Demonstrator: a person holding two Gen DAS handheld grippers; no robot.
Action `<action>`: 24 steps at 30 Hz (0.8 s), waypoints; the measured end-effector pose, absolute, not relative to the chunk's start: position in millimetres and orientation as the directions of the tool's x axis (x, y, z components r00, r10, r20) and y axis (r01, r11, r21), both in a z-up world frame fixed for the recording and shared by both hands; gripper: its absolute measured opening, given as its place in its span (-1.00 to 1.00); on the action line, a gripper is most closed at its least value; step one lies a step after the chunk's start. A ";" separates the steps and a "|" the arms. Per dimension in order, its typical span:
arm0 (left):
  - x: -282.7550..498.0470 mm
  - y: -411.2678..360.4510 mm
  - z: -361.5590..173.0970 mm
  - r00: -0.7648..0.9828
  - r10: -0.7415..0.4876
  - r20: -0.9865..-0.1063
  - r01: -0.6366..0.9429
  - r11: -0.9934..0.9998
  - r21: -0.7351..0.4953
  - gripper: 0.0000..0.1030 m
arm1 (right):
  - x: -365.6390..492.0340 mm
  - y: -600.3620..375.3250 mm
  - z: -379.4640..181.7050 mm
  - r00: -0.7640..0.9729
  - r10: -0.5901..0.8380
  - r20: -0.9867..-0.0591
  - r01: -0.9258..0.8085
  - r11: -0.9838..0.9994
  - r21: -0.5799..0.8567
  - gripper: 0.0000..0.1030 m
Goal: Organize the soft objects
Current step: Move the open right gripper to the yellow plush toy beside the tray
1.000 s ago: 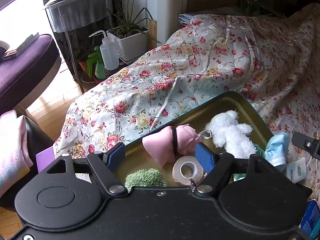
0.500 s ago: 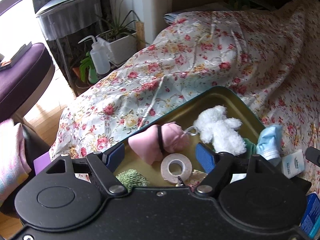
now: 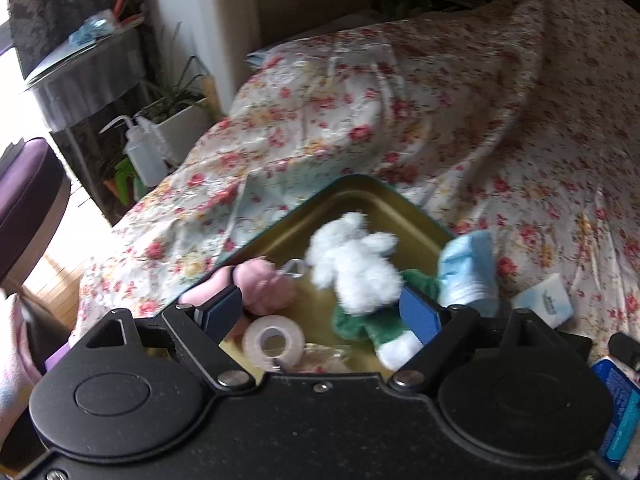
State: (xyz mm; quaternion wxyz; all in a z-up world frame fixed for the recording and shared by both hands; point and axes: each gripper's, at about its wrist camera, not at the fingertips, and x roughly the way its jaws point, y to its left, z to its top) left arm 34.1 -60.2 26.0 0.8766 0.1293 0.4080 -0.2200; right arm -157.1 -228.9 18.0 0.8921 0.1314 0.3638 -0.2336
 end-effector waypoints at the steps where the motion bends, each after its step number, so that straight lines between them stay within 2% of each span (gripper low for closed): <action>1: 32.3 -64.1 25.2 0.569 -0.283 -0.772 0.497 0.866 0.049 0.61 | -160.3 -229.1 15.6 0.622 -0.336 -0.707 0.515 0.856 0.047 0.91; 9: 18.7 -94.9 15.2 0.556 -0.281 -0.782 0.541 0.837 0.084 0.61 | -165.1 -254.0 -24.6 0.497 -0.397 -0.772 0.573 0.818 -0.051 0.87; 12: 13.4 -105.1 13.4 0.552 -0.284 -0.784 0.557 0.825 0.093 0.61 | -164.3 -258.2 -40.0 0.412 -0.433 -0.801 0.570 0.809 -0.144 0.87; 15: 10.1 -112.9 12.0 0.549 -0.285 -0.786 0.565 0.819 0.097 0.61 | -170.2 -262.1 -38.4 0.403 -0.447 -0.799 0.566 0.807 -0.165 0.88; 19: 8.0 -117.8 12.6 0.544 -0.294 -0.786 0.571 0.816 0.090 0.61 | -173.9 -264.1 -36.9 0.368 -0.541 -0.756 0.560 0.778 -0.285 0.93; 24: 9.3 -114.8 15.0 0.542 -0.300 -0.785 0.565 0.821 0.076 0.61 | -180.2 -274.2 -36.5 0.317 -0.578 -0.752 0.573 0.748 -0.333 0.95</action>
